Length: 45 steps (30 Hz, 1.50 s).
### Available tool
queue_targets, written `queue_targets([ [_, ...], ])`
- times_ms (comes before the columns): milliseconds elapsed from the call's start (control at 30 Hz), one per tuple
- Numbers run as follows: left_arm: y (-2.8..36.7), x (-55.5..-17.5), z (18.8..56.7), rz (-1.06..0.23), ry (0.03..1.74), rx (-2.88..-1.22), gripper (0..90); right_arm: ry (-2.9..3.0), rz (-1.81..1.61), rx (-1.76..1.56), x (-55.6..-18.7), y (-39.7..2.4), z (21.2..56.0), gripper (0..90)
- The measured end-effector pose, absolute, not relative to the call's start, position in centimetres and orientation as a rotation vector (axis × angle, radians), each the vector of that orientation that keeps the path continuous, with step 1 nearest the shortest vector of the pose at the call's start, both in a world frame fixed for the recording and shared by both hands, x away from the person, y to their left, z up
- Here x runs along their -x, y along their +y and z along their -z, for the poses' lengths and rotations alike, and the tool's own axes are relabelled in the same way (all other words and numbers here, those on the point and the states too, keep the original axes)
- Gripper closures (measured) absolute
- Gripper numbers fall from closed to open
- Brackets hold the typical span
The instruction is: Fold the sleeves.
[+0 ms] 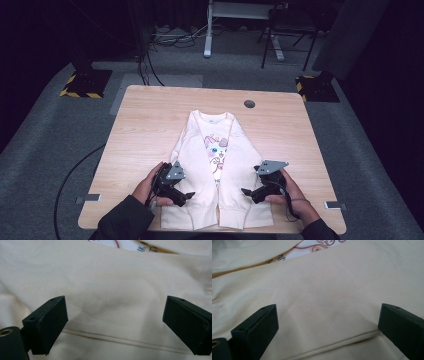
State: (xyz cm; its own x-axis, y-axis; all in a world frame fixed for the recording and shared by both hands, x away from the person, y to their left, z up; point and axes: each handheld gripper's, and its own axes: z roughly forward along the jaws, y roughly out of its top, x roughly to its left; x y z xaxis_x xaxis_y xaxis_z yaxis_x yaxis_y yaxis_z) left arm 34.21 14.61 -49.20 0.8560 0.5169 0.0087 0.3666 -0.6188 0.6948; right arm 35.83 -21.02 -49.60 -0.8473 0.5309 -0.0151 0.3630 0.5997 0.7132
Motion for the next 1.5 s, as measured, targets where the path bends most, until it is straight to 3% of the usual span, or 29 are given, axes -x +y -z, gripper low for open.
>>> queue_targets([
  [433,15.2,-36.3,49.4,-0.306,0.662,-2.313,5.6,2.594,-1.023,-0.697,-36.7,-21.1,49.9,3.0],
  [1500,16.1,-36.7,50.8,-0.274,0.698,-2.296,4.4,2.585,-1.087,-0.732,-37.2,-21.6,50.6,0.2],
])
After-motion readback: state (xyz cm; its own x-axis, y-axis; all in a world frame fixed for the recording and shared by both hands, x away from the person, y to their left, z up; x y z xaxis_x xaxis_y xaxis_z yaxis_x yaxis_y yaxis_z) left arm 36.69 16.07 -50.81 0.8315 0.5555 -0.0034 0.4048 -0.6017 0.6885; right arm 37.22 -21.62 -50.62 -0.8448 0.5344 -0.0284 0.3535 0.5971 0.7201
